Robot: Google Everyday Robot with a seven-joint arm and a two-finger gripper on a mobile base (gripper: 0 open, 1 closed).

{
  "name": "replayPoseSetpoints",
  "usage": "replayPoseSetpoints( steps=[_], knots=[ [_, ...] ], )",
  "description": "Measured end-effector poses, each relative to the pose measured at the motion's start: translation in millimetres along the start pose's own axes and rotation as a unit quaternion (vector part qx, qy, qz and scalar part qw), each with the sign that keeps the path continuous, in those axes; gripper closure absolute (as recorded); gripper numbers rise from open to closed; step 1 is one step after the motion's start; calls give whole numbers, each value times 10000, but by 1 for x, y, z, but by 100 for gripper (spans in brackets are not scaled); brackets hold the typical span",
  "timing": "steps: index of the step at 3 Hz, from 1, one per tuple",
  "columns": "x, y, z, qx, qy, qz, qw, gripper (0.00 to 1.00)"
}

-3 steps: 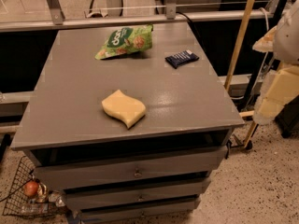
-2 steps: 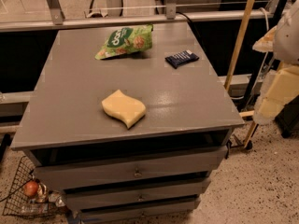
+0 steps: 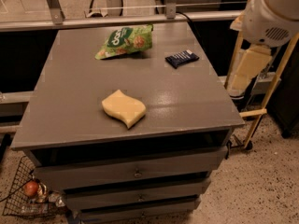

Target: Move green rice chip bag near sponge

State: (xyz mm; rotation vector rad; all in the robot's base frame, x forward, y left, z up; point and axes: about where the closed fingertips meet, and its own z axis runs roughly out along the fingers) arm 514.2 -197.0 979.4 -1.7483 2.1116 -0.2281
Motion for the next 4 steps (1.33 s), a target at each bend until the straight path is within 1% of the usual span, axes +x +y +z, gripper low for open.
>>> replayPoseSetpoints(
  steps=[1,2,3,4],
  knots=[
    [-19,-41,29,487,-159,214,9985,0],
    [-24,-50,27,661,-255,247,9972,0],
    [-24,-50,27,661,-255,247,9972,0],
    [-30,-59,36,797,-501,355,9949,0]
  ],
)
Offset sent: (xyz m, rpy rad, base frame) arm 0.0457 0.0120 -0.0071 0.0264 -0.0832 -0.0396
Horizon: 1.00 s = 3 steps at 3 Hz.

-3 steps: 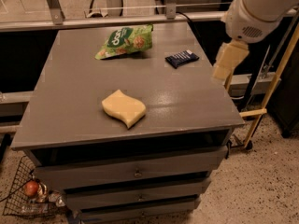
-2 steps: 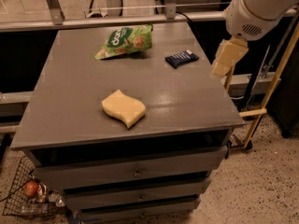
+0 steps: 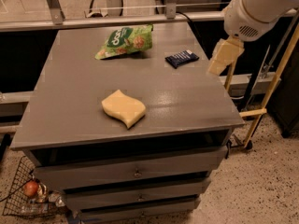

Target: Move green rice chip bag near sponge

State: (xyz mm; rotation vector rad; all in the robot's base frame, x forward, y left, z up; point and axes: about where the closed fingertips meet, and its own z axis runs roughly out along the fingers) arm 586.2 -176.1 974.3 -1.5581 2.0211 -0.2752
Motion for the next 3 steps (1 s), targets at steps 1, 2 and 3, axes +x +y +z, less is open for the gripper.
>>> replayPoseSetpoints(
  steps=[1,2,3],
  knots=[
    [-30,-35,34,255,-558,26,9981,0],
    [-74,-67,69,346,-1203,-20,9921,0],
    [-116,-80,104,254,-1553,-147,9874,0]
  ],
)
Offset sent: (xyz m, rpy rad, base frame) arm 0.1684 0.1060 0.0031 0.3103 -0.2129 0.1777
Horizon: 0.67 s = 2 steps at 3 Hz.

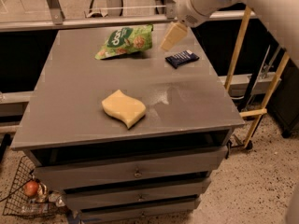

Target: Move green rice chip bag near sponge

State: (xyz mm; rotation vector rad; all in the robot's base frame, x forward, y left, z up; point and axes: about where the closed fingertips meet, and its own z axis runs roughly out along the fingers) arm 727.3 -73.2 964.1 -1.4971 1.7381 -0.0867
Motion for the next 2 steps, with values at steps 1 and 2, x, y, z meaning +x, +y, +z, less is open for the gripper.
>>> replayPoseSetpoints(
  steps=[1,2],
  knots=[
    [-19,4,45,-226,-20,-144,9996,0],
    [-32,2,85,-368,67,-339,9987,0]
  ],
)
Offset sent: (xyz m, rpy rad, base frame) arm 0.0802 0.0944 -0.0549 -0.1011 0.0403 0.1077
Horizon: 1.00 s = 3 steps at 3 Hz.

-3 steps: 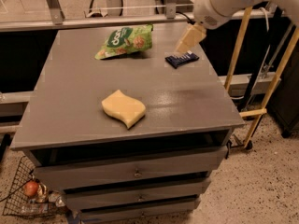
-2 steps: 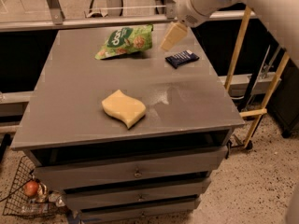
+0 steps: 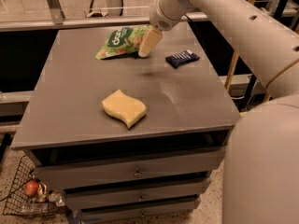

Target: Move green rice chip bag near sponge

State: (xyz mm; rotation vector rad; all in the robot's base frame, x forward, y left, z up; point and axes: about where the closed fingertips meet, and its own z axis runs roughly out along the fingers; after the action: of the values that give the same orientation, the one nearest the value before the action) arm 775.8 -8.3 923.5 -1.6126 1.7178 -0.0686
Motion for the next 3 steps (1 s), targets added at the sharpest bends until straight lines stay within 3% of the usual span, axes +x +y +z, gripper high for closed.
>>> replayPoseSetpoints(
  steps=[1,3],
  knots=[
    [-6,-11,24,24,117,-116,9999,0],
    [10,-27,61,121,629,-35,9979,0]
  ],
)
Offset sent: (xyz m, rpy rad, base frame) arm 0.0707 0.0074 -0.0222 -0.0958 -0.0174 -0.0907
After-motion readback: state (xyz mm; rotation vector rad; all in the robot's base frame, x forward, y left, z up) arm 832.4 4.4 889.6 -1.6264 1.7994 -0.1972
